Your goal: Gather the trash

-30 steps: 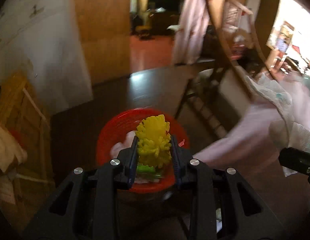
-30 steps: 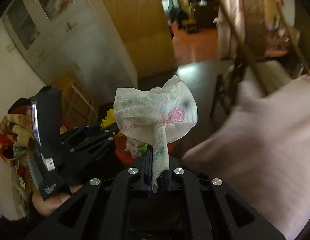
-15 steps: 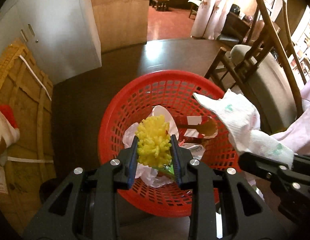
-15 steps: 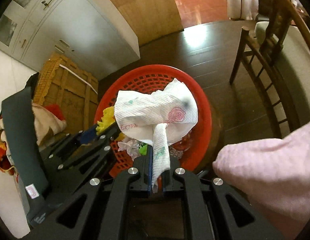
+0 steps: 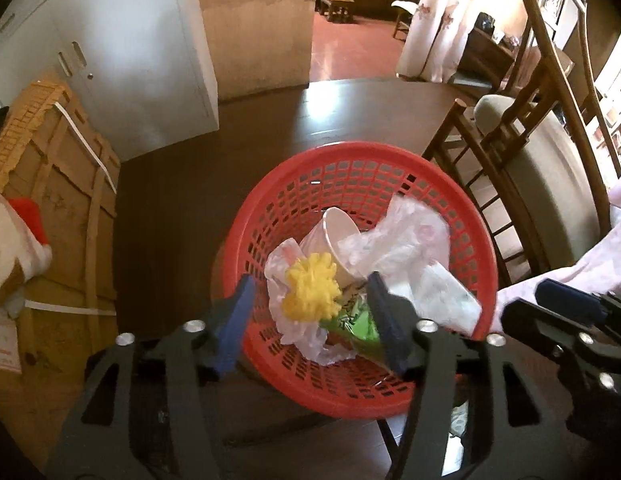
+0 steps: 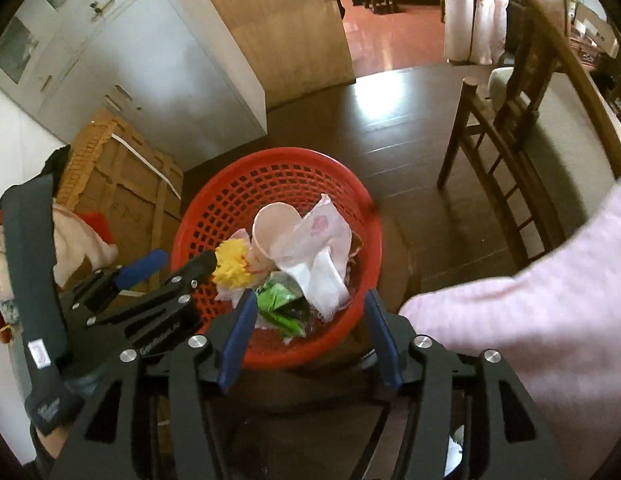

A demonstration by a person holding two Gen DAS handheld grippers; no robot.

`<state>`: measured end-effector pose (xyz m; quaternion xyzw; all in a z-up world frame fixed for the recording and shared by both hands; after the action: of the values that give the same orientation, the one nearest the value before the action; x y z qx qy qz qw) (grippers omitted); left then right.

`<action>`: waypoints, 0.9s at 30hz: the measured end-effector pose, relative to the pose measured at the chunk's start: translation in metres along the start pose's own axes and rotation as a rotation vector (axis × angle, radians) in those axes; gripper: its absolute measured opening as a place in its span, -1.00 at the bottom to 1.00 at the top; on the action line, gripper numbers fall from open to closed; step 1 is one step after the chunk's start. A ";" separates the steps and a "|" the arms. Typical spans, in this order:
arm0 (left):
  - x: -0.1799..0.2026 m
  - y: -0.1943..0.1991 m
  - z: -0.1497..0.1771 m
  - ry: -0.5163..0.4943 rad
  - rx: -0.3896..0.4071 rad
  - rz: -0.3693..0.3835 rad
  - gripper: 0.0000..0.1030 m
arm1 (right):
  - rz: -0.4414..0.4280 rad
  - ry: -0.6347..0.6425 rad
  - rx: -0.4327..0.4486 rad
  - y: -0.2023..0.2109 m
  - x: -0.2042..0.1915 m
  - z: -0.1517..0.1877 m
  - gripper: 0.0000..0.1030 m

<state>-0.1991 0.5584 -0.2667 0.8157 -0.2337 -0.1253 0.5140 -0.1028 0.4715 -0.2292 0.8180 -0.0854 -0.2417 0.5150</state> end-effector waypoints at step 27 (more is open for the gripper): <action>-0.003 0.120 0.074 0.013 0.089 -0.100 0.78 | 0.124 0.070 0.112 0.101 0.010 0.099 0.68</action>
<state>-0.2649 0.4587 -0.1913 0.8493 -0.1948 -0.1349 0.4718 -0.1307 0.3421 -0.1781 0.8465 -0.1314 -0.1755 0.4851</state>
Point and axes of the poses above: each gripper's, at about its wrist camera, not at the fingertips, and y roughly against the way its jaws point, x to its right, z to its underside, the point moved 8 cm from there along -y, roughly the way its jaws point, and after that the axes turned 1 degree about -y, right-handed, at the moved point
